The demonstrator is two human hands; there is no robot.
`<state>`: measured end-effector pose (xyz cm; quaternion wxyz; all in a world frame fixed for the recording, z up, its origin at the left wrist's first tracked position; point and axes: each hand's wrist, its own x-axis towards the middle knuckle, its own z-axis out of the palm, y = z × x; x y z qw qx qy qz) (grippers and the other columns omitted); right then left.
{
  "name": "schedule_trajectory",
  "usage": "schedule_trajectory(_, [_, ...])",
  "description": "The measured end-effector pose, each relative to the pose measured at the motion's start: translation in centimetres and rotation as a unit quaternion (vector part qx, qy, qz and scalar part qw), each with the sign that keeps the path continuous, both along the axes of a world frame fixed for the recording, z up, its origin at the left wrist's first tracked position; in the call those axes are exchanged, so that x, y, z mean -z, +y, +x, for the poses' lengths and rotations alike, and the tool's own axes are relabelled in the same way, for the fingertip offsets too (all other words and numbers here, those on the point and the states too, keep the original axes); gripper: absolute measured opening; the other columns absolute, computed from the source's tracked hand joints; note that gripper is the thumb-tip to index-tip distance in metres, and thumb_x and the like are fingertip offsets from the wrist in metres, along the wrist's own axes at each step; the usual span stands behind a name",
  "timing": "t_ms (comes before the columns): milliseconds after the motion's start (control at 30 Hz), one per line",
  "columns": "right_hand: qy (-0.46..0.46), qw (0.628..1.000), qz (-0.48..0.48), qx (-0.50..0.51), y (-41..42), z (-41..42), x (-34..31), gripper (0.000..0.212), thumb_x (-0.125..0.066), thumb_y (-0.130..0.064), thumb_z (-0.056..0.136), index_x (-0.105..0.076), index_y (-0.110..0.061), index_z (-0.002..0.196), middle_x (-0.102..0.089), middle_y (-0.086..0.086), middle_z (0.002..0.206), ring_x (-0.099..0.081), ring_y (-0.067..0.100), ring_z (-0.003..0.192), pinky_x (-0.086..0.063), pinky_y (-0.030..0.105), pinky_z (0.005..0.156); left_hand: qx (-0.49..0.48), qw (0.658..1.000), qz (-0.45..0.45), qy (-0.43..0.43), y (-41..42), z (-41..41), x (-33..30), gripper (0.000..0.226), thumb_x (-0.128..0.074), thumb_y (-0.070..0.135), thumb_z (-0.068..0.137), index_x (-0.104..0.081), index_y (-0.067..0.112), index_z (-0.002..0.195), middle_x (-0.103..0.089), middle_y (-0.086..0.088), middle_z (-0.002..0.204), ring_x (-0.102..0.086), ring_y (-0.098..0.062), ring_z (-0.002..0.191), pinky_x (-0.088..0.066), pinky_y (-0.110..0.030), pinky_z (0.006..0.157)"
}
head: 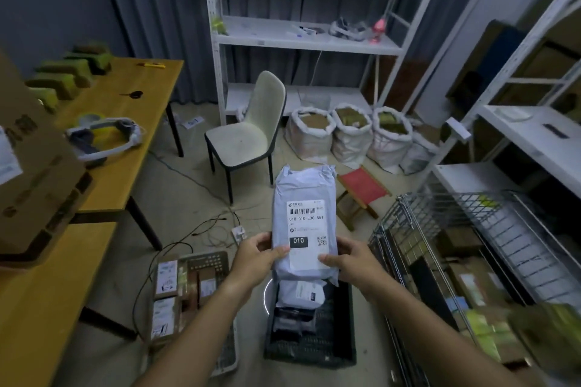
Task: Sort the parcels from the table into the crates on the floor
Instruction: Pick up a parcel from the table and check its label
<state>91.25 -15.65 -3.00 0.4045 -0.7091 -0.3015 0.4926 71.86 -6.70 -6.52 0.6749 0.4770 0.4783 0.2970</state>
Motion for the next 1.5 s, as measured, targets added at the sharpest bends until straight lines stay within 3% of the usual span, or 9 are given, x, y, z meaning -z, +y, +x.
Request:
schedule_trajectory(233, [-0.011,0.998,-0.067,0.002,1.7,3.3,5.5,0.041,-0.071,-0.002,0.090,-0.066,-0.018,0.126,-0.074,-0.004,0.111,-0.073,0.017,0.098,-0.061,0.026,0.071,0.011,0.992,-0.123,0.006,1.0,3.6,5.1,0.030,-0.070,-0.004,0.087,-0.062,0.019,0.106,-0.075,-0.001,0.103,-0.074,-0.024,0.095,-0.062,-0.040,0.081])
schedule_trajectory(467, [-0.009,0.982,-0.152,-0.107,5.6,8.3,13.7,0.031,-0.067,-0.001,0.092,-0.068,-0.025,0.112,-0.074,-0.003,0.112,-0.071,0.010,0.095,-0.058,0.021,0.068,-0.028,0.974,-0.224,0.028,2.6,6.8,13.8,0.020,-0.066,-0.004,0.089,-0.066,0.006,0.106,-0.078,-0.008,0.099,-0.076,-0.027,0.088,-0.062,-0.037,0.067])
schedule_trajectory(667, [0.007,0.966,-0.178,-0.189,9.7,12.3,25.2,0.033,-0.069,-0.007,0.091,-0.070,-0.027,0.118,-0.074,-0.003,0.115,-0.071,0.017,0.103,-0.061,0.034,0.088,-0.115,0.956,-0.267,0.017,4.4,9.5,24.5,0.019,-0.067,0.001,0.091,-0.066,0.006,0.110,-0.076,-0.013,0.108,-0.074,-0.031,0.098,-0.062,-0.038,0.074])
schedule_trajectory(833, [0.045,0.980,-0.175,-0.079,9.0,14.7,36.1,0.044,-0.082,-0.025,0.084,-0.062,-0.023,0.123,-0.070,-0.004,0.116,-0.071,0.019,0.103,-0.060,0.040,0.092,-0.184,0.926,-0.327,-0.050,2.4,12.0,34.1,0.028,-0.062,0.000,0.093,-0.062,0.007,0.120,-0.073,-0.014,0.119,-0.068,-0.033,0.112,-0.053,-0.047,0.100])
schedule_trajectory(1000, [0.161,0.961,-0.226,-0.007,7.3,14.9,45.5,0.029,-0.078,-0.012,0.088,-0.070,-0.014,0.115,-0.079,0.004,0.103,-0.076,0.025,0.095,-0.061,0.047,0.088,-0.185,0.912,-0.361,-0.066,0.3,14.2,42.7,0.035,-0.064,0.003,0.093,-0.060,0.015,0.126,-0.072,-0.010,0.122,-0.070,-0.028,0.111,-0.060,-0.036,0.087])
schedule_trajectory(1167, [0.148,0.962,-0.228,0.010,8.6,16.8,53.6,0.032,-0.080,-0.011,0.086,-0.069,-0.013,0.116,-0.079,0.007,0.102,-0.076,0.028,0.091,-0.062,0.047,0.081,-0.071,0.954,-0.263,0.123,1.5,11.6,50.5,0.036,-0.083,0.015,0.081,-0.069,0.011,0.113,-0.075,-0.008,0.109,-0.071,-0.024,0.104,-0.055,-0.024,0.078])
schedule_trajectory(1300, [0.110,0.963,-0.244,0.004,10.4,18.5,59.8,0.050,-0.087,-0.016,0.079,-0.064,-0.011,0.123,-0.075,0.011,0.112,-0.074,0.032,0.095,-0.061,0.053,0.084,-0.033,0.934,-0.176,0.310,3.6,8.7,57.6,0.049,-0.081,0.008,0.081,-0.060,0.003,0.125,-0.066,-0.013,0.118,-0.064,-0.025,0.107,-0.048,-0.027,0.086])
schedule_trajectory(1367, [0.101,0.965,-0.243,-0.006,11.0,18.8,62.3,0.050,-0.087,-0.015,0.079,-0.063,-0.012,0.123,-0.074,0.010,0.113,-0.074,0.030,0.095,-0.062,0.045,0.079,0.000,0.915,-0.130,0.381,4.3,8.2,60.7,0.060,-0.077,0.013,0.086,-0.052,0.003,0.139,-0.061,-0.014,0.133,-0.060,-0.025,0.115,-0.047,-0.030,0.093])
schedule_trajectory(1500, [0.098,0.967,-0.235,0.004,11.8,18.6,65.4,0.041,-0.082,-0.009,0.084,-0.065,-0.014,0.121,-0.074,0.008,0.113,-0.073,0.028,0.097,-0.058,0.039,0.077,0.077,0.893,-0.073,0.437,4.6,7.9,64.9,0.055,-0.069,0.017,0.093,-0.051,0.008,0.144,-0.059,-0.008,0.137,-0.059,-0.028,0.123,-0.049,-0.035,0.100])
